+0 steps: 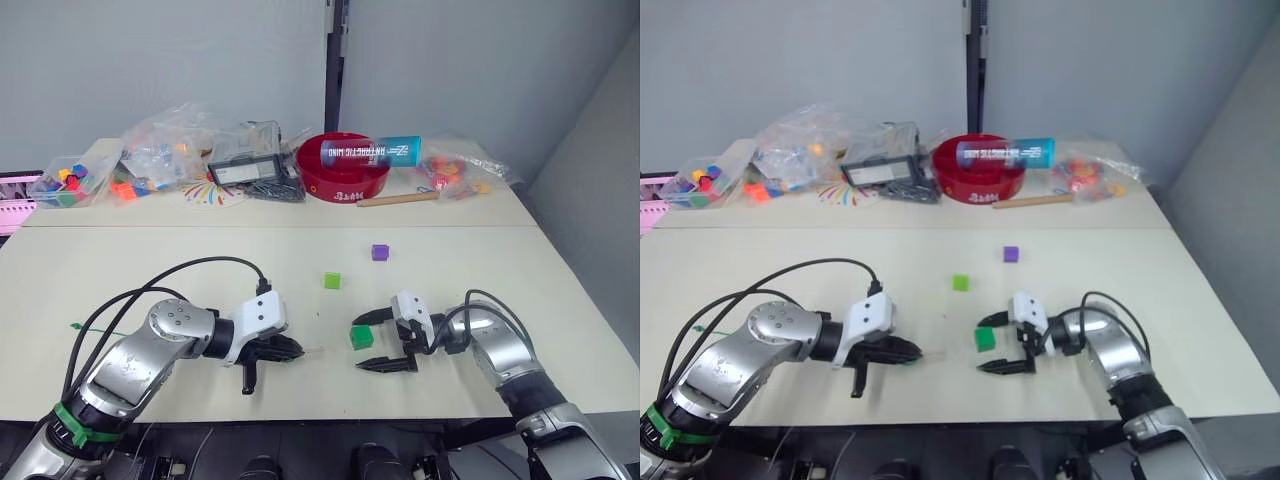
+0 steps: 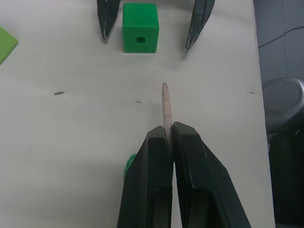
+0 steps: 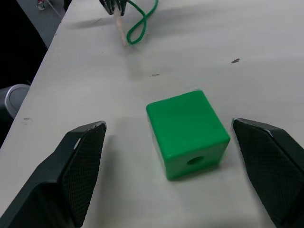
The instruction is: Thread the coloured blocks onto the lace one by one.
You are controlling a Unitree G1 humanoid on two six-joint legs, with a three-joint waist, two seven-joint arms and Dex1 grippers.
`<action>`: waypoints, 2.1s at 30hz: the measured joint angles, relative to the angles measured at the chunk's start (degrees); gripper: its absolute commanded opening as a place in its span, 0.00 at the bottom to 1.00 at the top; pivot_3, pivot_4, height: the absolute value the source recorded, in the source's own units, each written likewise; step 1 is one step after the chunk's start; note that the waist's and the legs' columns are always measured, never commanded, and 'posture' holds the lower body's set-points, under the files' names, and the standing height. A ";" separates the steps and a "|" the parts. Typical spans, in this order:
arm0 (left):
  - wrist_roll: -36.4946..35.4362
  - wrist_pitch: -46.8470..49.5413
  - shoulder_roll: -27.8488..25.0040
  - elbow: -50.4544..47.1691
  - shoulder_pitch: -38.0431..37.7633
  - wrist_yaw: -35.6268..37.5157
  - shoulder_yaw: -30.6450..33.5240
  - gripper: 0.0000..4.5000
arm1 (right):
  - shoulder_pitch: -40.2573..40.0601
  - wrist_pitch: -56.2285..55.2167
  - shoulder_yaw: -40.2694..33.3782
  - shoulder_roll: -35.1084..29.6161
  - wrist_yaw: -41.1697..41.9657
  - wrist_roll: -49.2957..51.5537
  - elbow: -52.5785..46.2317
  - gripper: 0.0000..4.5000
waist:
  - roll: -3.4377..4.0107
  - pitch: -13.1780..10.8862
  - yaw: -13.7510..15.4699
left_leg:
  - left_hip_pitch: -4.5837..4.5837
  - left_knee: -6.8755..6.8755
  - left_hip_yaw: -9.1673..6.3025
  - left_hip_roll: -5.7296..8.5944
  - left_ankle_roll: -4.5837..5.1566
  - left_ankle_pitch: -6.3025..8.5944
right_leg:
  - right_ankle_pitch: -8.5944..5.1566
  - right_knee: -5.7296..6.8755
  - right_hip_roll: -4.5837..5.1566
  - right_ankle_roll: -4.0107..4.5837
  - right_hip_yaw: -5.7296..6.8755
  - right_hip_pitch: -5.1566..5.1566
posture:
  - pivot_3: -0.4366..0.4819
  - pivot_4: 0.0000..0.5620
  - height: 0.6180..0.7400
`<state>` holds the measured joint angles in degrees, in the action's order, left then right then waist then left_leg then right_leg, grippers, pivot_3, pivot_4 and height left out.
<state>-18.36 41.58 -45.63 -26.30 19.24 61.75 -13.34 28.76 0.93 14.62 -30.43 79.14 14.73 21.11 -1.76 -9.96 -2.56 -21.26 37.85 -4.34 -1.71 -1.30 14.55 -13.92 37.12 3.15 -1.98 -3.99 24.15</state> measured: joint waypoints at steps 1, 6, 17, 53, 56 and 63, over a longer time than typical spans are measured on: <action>0.00 0.00 -0.09 -0.08 0.00 -0.09 0.00 0.00 | 0.19 -0.05 -0.02 0.17 0.11 0.00 0.37 0.88 | 0.00 0.00 0.02 | 0.00 0.00 0.00 0.00 0.00 0.00 | 0.00 0.00 0.00 0.00 0.00 0.00 | 0.48 0.27 0.92; 0.02 -0.21 -0.14 -0.09 0.00 -0.30 0.00 0.00 | 0.96 -0.32 -0.73 0.59 0.18 -0.02 1.47 0.52 | 0.00 0.00 -0.03 | 0.00 0.00 0.00 0.00 0.00 0.00 | 0.00 0.00 0.00 0.00 0.00 0.00 | 0.48 0.27 0.92; 1.74 -4.36 0.43 3.29 0.94 -0.41 -2.01 0.00 | -3.11 1.41 -1.13 1.75 -3.81 -1.14 -5.19 0.25 | 0.01 0.00 0.00 | 0.00 0.00 0.00 0.00 0.00 0.00 | 0.00 0.02 -0.01 0.00 0.00 0.00 | 0.48 0.27 0.92; 8.35 -6.79 6.77 7.46 5.28 -2.04 -8.48 0.00 | -9.16 9.57 0.97 2.19 -11.30 -2.76 -18.97 0.25 | 0.02 0.01 0.20 | 0.06 0.03 0.01 0.03 -0.01 0.00 | 0.00 0.04 0.00 0.00 -0.01 -0.07 | 0.48 0.27 0.92; 9.32 -7.88 7.44 8.67 5.72 -1.66 -9.16 0.00 | -9.17 10.52 1.02 2.00 -11.75 -2.99 -19.94 0.25 | 0.02 0.02 0.32 | 0.06 0.03 0.00 0.05 -0.01 -0.01 | 0.00 0.03 0.03 -0.01 -0.01 -0.09 | 0.48 0.27 0.92; 10.70 -11.13 9.32 12.40 7.54 -0.06 -11.24 0.00 | -9.36 11.70 1.93 1.62 -11.83 -3.55 -21.71 0.25 | 0.03 0.02 0.20 | 0.05 0.03 0.00 0.05 -0.01 0.00 | 0.00 0.04 0.01 -0.01 0.00 -0.05 | 0.48 0.27 0.92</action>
<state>-7.67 30.44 -36.31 -13.90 26.78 61.69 -24.59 19.39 12.63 16.55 -28.81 67.31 11.18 -0.60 -1.72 -9.94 -2.36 -21.21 37.88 -4.35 -1.66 -1.31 14.55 -13.92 37.16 3.17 -1.99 -4.00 24.09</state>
